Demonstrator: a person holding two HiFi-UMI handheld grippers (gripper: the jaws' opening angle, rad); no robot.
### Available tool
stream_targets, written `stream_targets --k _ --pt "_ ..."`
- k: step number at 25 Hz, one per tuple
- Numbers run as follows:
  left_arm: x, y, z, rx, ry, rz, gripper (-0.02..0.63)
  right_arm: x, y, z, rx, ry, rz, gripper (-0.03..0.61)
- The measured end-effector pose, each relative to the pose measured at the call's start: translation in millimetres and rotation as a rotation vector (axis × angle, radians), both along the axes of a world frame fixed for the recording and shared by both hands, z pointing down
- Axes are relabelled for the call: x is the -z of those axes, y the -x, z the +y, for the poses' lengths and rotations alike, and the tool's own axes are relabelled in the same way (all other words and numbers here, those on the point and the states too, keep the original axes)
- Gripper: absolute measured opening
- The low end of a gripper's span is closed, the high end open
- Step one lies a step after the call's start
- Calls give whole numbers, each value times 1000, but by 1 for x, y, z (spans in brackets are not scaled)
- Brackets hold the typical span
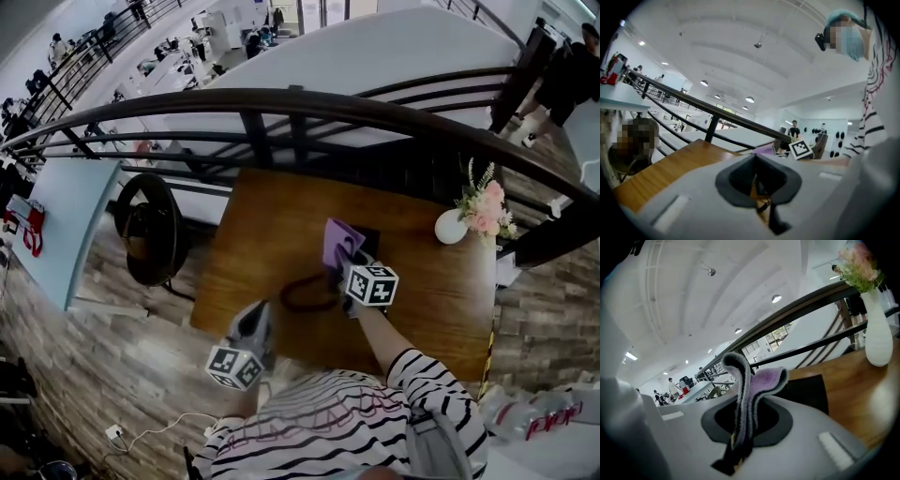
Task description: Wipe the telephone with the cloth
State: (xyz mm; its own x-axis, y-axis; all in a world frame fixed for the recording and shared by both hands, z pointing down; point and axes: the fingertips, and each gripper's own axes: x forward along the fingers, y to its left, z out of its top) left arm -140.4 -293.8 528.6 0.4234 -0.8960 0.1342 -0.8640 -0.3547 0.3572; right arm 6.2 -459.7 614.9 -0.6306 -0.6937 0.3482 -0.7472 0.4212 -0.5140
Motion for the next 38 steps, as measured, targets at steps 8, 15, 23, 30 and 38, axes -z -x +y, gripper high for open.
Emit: stream_targets --k 8,15,23,30,38 --pt "-5 -10 -12 -32 10 -3 2 -22 -24 -15 -49 41 51 34" --pt "-4 -23 -19 -85 -1 -1 2 -33 -73 -14 -132 59 98 35" --pt "-2 -35 -20 -128 -8 10 2 -40 -130 -6 -228 73 158 35" --pt "-3 -41 -15 -142 -9 15 2 -34 -147 4 -269 73 151 35" --pt "0 -30 -4 -110 -8 13 2 5 -61 37 -86 -34 17 35"
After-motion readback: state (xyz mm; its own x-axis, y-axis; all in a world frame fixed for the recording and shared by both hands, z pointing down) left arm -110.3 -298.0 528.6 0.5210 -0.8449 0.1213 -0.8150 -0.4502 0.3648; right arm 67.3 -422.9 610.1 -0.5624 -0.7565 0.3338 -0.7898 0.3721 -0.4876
